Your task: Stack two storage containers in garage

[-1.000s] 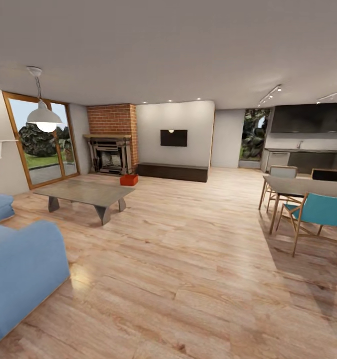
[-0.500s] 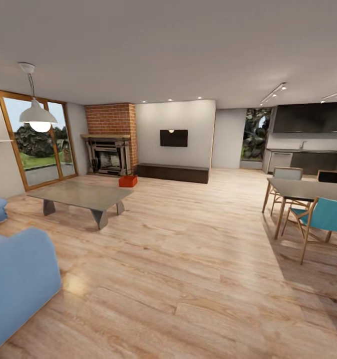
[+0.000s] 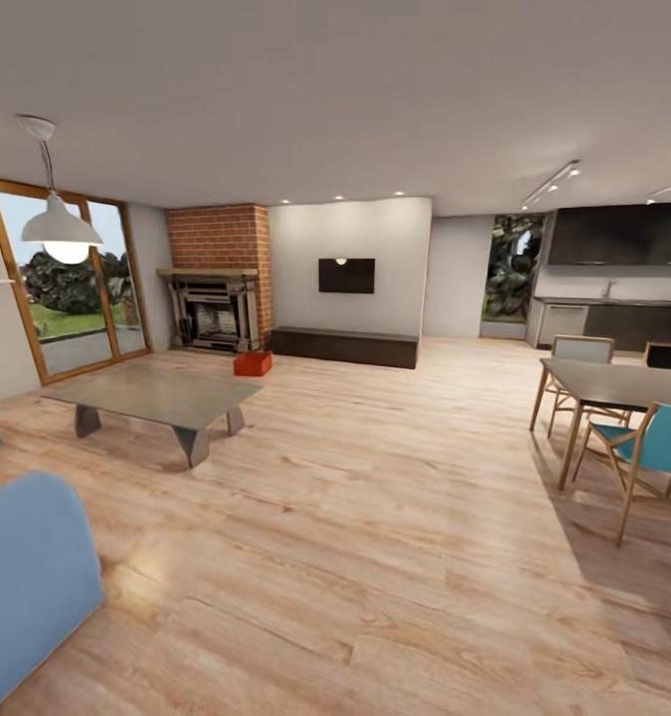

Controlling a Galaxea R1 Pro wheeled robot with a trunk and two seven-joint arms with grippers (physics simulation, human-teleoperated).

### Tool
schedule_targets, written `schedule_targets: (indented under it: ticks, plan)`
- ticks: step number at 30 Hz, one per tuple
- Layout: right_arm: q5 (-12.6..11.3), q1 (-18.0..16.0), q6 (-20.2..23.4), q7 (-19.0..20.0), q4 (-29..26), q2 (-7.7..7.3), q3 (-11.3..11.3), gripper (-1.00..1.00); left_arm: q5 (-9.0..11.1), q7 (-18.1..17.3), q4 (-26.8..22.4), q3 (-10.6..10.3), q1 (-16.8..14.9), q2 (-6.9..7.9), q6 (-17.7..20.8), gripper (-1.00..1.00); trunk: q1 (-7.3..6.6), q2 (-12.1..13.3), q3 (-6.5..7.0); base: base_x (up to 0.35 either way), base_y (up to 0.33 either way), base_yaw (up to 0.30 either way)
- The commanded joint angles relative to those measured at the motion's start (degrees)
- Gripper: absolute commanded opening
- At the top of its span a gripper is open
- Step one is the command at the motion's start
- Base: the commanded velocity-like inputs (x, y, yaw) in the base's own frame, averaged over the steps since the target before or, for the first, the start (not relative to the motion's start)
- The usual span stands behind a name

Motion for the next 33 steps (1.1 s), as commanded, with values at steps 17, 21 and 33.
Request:
schedule_targets:
  ticks: [17,21,33]
  plan:
    - [-0.22,-0.08,-0.2,-0.29,0.17,-0.09,0.44,1.0,0.09,0.05,0.05,0.26,-0.04,-0.01,-0.19,1.0,0.04,-0.04,-0.07,0.33,0.0,-0.097]
    - [-0.15,-0.08,-0.13,-0.18,0.17,-0.13,0.61,1.0,0.03,0.05,0.09,0.26,-0.04,0.03,-0.11,1.0,0.04,-0.04,-0.07,0.33,0.0,-0.003]
    - [-0.43,-0.08,-0.11,-0.81,0.17,-0.07,0.53,1.0,0.01,0.05,0.12,0.26,-0.04,0.08,-0.09,1.0,0.04,-0.04,-0.07,0.329,0.0,0.0]
